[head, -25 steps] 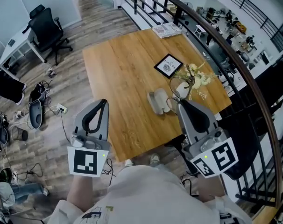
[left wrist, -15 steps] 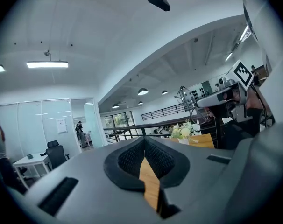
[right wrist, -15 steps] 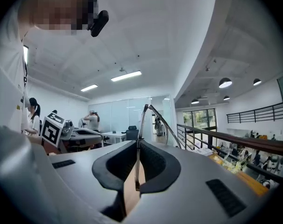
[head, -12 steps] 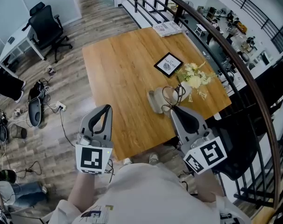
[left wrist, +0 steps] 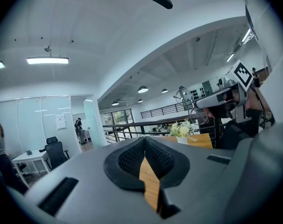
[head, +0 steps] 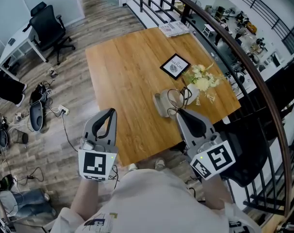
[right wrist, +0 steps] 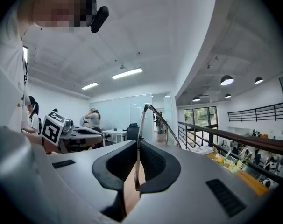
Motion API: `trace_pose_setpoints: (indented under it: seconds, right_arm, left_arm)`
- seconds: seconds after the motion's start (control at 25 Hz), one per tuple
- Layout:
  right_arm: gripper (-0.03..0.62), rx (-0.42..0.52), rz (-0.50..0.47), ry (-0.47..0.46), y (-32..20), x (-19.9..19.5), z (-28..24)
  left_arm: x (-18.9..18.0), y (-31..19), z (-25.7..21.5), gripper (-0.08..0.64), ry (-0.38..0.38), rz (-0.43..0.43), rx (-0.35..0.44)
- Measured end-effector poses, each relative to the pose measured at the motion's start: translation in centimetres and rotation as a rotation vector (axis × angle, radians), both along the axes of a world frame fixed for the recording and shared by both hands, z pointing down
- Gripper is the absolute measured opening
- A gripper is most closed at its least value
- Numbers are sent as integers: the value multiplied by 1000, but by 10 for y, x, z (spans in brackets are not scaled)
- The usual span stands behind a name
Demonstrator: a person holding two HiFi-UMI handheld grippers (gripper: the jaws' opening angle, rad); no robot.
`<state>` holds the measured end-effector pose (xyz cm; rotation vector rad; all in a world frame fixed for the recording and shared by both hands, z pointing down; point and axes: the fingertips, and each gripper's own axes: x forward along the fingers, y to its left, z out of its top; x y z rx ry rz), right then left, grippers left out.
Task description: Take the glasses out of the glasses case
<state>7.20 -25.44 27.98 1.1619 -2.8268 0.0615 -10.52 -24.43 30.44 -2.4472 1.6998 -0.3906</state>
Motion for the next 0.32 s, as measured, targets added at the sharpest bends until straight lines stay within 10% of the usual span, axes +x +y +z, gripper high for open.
trace_pose_setpoints:
  seconds: [0.32]
  right_arm:
    - [43, -6, 4, 1, 3, 0, 4]
  left_arm:
    - [3, 0, 5, 17, -39, 54, 39]
